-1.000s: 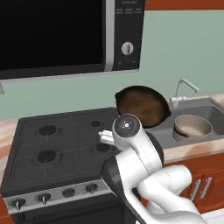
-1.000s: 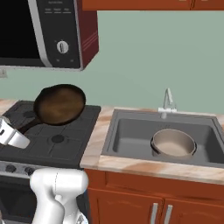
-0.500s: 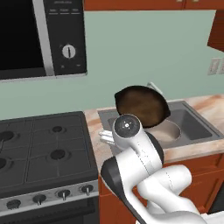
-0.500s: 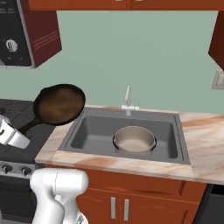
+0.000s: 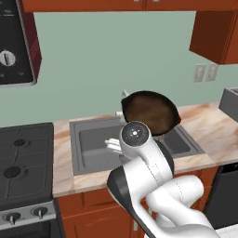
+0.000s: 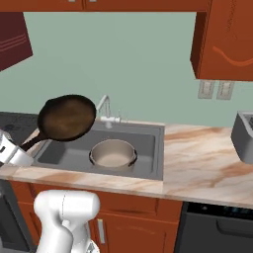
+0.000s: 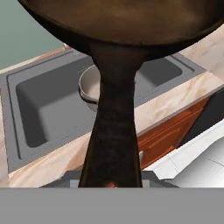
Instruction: Move the pot and pan from the stove into the sink.
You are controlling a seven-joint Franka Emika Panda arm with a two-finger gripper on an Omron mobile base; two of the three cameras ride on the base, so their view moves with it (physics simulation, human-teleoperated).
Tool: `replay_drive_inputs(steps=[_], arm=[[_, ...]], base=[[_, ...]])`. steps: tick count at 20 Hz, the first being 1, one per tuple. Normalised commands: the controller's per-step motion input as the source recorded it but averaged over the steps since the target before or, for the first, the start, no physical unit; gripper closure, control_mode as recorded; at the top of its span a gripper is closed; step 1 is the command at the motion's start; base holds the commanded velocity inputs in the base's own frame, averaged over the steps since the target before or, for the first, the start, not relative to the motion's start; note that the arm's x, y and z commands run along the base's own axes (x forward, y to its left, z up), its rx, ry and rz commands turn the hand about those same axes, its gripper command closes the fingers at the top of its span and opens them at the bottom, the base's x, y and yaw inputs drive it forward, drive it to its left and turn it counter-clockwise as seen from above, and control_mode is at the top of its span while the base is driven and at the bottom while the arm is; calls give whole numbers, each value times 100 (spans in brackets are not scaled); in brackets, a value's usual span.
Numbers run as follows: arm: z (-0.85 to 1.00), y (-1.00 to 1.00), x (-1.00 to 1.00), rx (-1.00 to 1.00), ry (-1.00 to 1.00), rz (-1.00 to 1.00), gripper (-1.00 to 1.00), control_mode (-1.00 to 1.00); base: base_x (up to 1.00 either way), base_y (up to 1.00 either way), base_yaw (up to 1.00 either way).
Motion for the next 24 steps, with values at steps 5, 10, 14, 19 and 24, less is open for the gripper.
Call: replay_drive_inputs(steps=[5, 10, 14, 19, 24], arm=[[0, 0, 0, 0, 0, 0, 100, -100], [0, 0, 4, 0, 0, 0, 100, -100], [0, 3, 20, 0, 0, -3, 100, -100], [0, 10, 33, 0, 0, -5, 100, -100], [0, 9, 38, 1, 0, -6, 100, -100]], base=[[0, -31, 1], [0, 0, 0], [0, 0, 0], [0, 0, 0], [0, 0, 0]])
